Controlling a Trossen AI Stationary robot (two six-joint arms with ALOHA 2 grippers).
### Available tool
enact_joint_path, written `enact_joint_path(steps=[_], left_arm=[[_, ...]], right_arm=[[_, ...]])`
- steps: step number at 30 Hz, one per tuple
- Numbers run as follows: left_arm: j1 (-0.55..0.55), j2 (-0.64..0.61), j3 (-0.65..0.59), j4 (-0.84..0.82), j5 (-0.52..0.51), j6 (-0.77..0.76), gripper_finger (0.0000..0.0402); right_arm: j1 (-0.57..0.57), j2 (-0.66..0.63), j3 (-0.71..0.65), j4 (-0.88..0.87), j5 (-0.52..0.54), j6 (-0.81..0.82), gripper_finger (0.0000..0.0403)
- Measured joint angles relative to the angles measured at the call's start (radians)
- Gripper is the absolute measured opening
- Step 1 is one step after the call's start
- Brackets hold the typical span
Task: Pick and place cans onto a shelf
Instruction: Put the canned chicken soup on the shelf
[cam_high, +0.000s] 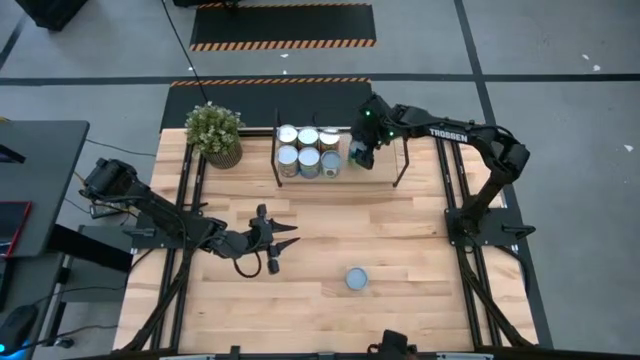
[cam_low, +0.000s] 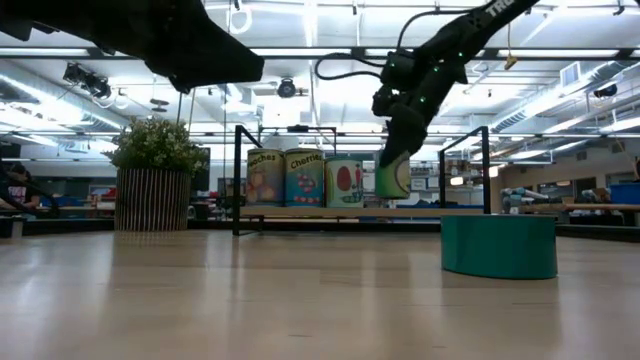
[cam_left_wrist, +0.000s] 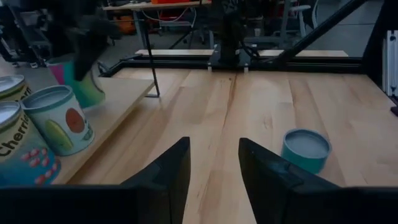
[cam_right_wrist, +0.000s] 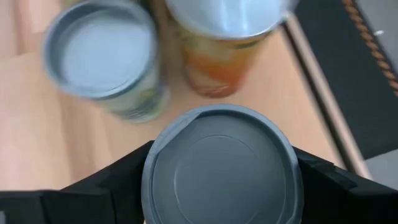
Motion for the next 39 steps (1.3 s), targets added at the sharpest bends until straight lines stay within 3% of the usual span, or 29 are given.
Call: enact_joint_path(steps=[10, 18, 29, 39], left_arm=[[0.024, 0.000, 0.000, 0.000, -0.001, -0.033, 0.0142], [0.024, 0.000, 0.000, 0.000, 0.000, -0.033, 0.0142], [0.024, 0.000, 0.000, 0.005, -0.001, -0.034, 0.0144], [0.024, 0.000, 0.000, -0.010, 0.016, -0.032, 0.0166]], right_arm=[[0.119, 0.000, -0.061, 0.065, 0.056, -0.003, 0.0304], [0.150, 0.000, -0.061, 0.076, 0.081, -0.003, 0.0307], [0.161, 0.000, -0.061, 0.071, 0.103, 0.017, 0.0353], [0.220, -0.005, 0.062, -0.125, 0.211, 0.001, 0.0357]])
